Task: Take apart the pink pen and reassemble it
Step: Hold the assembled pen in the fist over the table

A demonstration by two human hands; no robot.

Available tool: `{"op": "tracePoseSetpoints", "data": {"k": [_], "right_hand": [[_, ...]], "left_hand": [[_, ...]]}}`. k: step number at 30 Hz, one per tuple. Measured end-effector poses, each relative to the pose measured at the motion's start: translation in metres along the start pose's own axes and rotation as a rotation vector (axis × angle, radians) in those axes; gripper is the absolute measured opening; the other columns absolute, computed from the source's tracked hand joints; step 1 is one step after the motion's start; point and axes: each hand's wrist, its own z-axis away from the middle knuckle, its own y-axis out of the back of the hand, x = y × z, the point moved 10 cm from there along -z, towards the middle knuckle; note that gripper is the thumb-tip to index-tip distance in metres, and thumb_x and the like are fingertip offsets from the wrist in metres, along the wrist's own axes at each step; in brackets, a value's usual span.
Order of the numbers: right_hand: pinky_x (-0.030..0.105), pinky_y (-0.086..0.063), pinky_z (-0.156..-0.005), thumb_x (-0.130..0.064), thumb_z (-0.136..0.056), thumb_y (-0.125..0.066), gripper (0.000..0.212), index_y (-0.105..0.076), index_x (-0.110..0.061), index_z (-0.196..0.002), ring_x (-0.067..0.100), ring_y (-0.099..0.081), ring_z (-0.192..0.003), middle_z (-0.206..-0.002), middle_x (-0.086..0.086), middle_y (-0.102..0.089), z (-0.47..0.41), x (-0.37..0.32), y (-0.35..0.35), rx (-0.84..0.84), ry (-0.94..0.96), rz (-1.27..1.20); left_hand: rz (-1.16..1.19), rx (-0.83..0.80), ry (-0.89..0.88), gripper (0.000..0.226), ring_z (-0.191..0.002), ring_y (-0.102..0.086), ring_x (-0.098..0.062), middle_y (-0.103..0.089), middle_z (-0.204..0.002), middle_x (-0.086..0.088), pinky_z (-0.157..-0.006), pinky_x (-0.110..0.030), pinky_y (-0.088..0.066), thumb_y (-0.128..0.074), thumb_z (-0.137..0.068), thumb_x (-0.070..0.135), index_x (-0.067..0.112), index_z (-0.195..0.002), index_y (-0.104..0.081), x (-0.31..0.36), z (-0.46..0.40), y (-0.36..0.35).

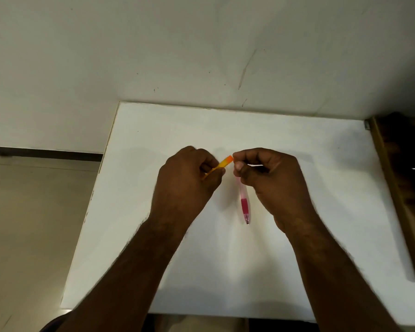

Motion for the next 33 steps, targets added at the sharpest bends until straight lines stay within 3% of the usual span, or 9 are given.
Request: {"op": "tracePoseSetpoints", "data": {"k": [3,5,11,16,20,24,26,29,33], "right_hand": [[0.011,-0.05,-0.084,-0.023,-0.09,-0.078,0.024,-0.075,-0.032,-0.112,-0.006,-0.069,-0.085,-0.101,-0.021,-0.073,0.002,-0.004,-0.002,0.03,0.048,0.137],[0.004,-0.045,-0.077,-0.024,-0.09,-0.078,0.027,-0.074,-0.032,-0.115,-0.009,-0.066,-0.08,-0.101,-0.02,-0.071,0.003,-0.003,-0.001,0.049,0.055,0.22],[0.032,-0.054,-0.088,-0.025,-0.088,-0.079,0.026,-0.073,-0.027,-0.113,0.013,-0.071,-0.089,-0.108,-0.011,-0.074,0.005,0.0,0.002,0.084,0.034,0.424],[0.033,-0.05,-0.086,-0.025,-0.09,-0.076,0.033,-0.066,-0.023,-0.122,0.022,-0.069,-0.099,-0.114,-0.002,-0.071,0.009,0.005,-0.015,0.024,0.022,0.61],[0.031,-0.05,-0.079,-0.021,-0.086,-0.073,0.037,-0.063,-0.021,-0.122,0.022,-0.07,-0.093,-0.102,-0.003,-0.073,0.008,0.007,-0.013,0.064,-0.023,0.603],[0.031,-0.058,-0.081,-0.018,-0.084,-0.077,0.032,-0.071,-0.021,-0.115,0.014,-0.071,-0.087,-0.087,-0.013,-0.072,0.007,0.024,-0.009,0.085,-0.203,0.094],[0.034,-0.062,-0.081,-0.012,-0.093,-0.068,0.017,-0.078,-0.018,-0.106,0.015,-0.071,-0.082,-0.085,-0.009,-0.075,0.005,0.024,-0.01,0.077,-0.244,-0.273],[0.033,-0.06,-0.073,-0.007,-0.1,-0.055,0.026,-0.08,-0.013,-0.091,0.017,-0.068,-0.074,-0.083,0.003,-0.071,0.003,0.014,-0.012,0.034,-0.251,-0.819],[0.031,-0.044,-0.065,-0.029,-0.099,-0.042,0.03,-0.062,-0.012,-0.084,0.018,-0.048,-0.066,-0.079,0.004,-0.054,0.002,-0.011,-0.016,-0.151,-0.159,-1.318]], "left_hand": [[-0.076,-0.017,0.191,0.013,-0.07,-0.062,-0.007,-0.067,-0.079,0.011,-0.057,-0.02,-0.04,-0.074,-0.08,0.041,0.029,-0.08,-0.067,-0.024,0.001,-0.006],[-0.115,-0.019,0.258,0.015,-0.069,-0.061,-0.009,-0.067,-0.077,0.01,-0.055,-0.02,-0.037,-0.073,-0.079,0.041,0.028,-0.078,-0.065,-0.033,0.004,-0.008],[-0.186,-0.039,0.363,0.023,-0.072,-0.063,-0.015,-0.066,-0.077,0.011,-0.052,-0.018,-0.031,-0.073,-0.075,0.046,0.027,-0.081,-0.063,-0.047,0.01,-0.014],[-0.232,-0.062,0.347,0.033,-0.07,-0.059,-0.014,-0.063,-0.078,0.01,-0.056,-0.024,-0.034,-0.077,-0.075,0.055,0.026,-0.084,-0.062,-0.045,0.01,-0.015],[-0.223,-0.072,0.348,0.036,-0.072,-0.06,-0.013,-0.065,-0.08,0.01,-0.056,-0.024,-0.033,-0.078,-0.073,0.057,0.028,-0.084,-0.06,-0.045,0.009,-0.015],[-0.204,-0.076,0.361,0.042,-0.072,-0.06,-0.013,-0.066,-0.08,0.01,-0.052,-0.019,-0.028,-0.078,-0.071,0.063,0.027,-0.084,-0.06,-0.045,0.008,-0.012],[-0.178,-0.053,0.357,0.041,-0.068,-0.059,-0.01,-0.063,-0.074,0.012,-0.052,-0.018,-0.031,-0.076,-0.072,0.064,0.027,-0.082,-0.061,-0.043,0.006,-0.007],[-0.064,0.013,0.344,0.035,-0.066,-0.06,-0.003,-0.062,-0.07,0.015,-0.053,-0.019,-0.036,-0.073,-0.076,0.061,0.028,-0.079,-0.064,-0.038,0.004,0.001],[0.1,0.098,0.329,0.029,-0.072,-0.061,0.009,-0.067,-0.075,0.02,-0.059,-0.013,-0.038,-0.069,-0.08,0.06,0.031,-0.084,-0.068,-0.029,0.002,0.013]]}}
